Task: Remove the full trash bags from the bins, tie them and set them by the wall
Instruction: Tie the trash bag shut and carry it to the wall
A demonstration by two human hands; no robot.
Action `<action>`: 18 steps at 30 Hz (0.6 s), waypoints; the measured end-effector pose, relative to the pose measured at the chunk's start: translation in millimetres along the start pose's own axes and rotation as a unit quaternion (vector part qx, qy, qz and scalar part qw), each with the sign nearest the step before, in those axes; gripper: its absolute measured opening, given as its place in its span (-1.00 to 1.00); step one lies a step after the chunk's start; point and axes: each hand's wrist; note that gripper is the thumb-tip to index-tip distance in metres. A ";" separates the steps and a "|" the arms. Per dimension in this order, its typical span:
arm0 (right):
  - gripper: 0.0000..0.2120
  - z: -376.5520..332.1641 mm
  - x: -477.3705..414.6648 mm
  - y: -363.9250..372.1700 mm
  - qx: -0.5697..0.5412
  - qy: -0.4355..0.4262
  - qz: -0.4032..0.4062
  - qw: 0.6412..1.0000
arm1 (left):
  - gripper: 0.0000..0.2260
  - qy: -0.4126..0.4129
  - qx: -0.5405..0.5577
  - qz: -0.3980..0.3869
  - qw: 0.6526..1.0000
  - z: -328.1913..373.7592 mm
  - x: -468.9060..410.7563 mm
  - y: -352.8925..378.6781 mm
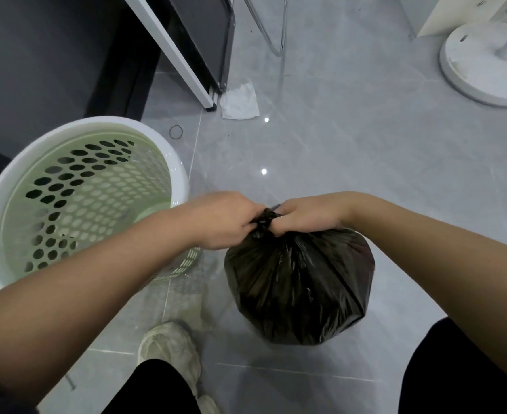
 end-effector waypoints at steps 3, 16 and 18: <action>-0.81 -0.6 17.4 0.4 0.050 -0.036 0.014 0.998 | -0.73 -0.044 0.407 -0.087 0.908 -1.0 7.8 2.3; -0.71 -4.2 45.2 17.5 -0.125 -0.058 0.163 0.977 | -0.48 0.128 0.165 0.242 0.948 19.7 34.8 22.2; -0.66 -12.0 47.5 21.2 -0.127 -0.057 0.123 0.982 | -0.52 0.105 0.046 0.215 0.970 14.8 29.9 22.1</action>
Point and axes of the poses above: each hand's wrist, its own x-axis away from the middle knuckle, its own y-axis out of the palm, z = x × y, and after that the axes turned 2 degrees about -z, right-handed
